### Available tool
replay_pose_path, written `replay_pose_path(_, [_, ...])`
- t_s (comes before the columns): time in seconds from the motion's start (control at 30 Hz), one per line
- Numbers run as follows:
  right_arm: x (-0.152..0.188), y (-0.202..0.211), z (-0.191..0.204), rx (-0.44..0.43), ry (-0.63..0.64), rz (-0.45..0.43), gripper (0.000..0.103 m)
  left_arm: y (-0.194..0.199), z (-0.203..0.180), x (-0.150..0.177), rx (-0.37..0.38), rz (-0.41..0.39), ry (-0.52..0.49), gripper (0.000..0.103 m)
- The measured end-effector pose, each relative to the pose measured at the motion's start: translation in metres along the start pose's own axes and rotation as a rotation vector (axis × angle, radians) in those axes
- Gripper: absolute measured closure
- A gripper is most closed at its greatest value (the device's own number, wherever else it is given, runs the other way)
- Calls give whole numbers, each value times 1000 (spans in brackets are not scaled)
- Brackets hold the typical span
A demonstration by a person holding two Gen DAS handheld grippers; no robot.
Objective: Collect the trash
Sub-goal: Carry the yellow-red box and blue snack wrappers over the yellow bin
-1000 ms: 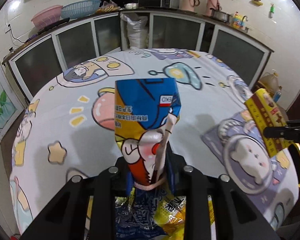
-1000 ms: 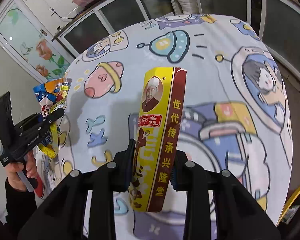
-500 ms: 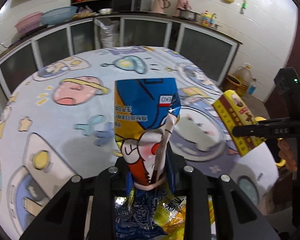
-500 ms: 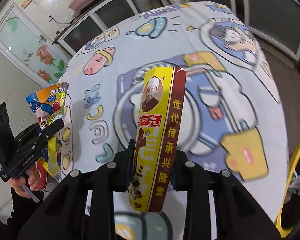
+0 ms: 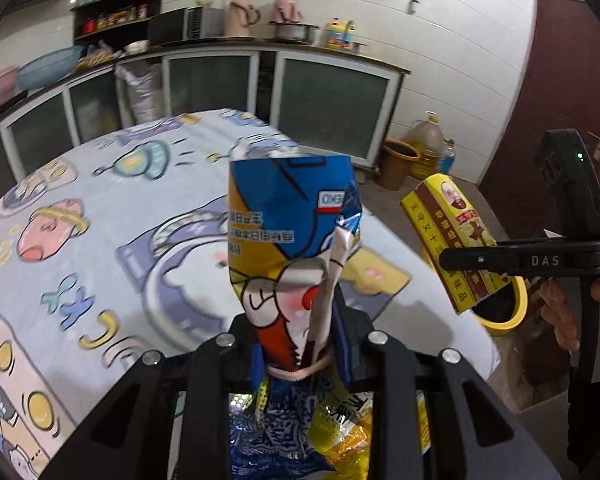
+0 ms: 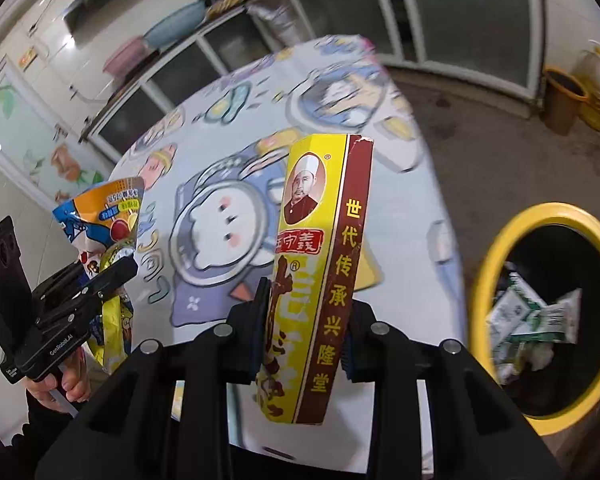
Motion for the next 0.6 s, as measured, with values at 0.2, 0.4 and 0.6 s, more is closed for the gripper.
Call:
replay_pose_path(0.2, [2, 45, -43, 44, -60, -93, 74, -6, -46, -20, 50, -24, -64, 77])
replay_pose_path(0.4, [7, 75, -81, 90, -120, -152, 74, -15, -90, -35, 101, -33, -112, 77])
replay_pose_path(0.6, [18, 100, -117, 139, -172, -194, 74, -29, -133, -47, 137, -34, -175, 77])
Point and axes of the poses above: each gripper's, at about its wrist camera, not at the fingertips, and y roughly against the way its jaws point, z to its left, x to its underside, the point moved 3 cm from there along -y, roughly the way its jaws point, and after that the axes turned 3 degrees about -x, right-handed, at the moved point
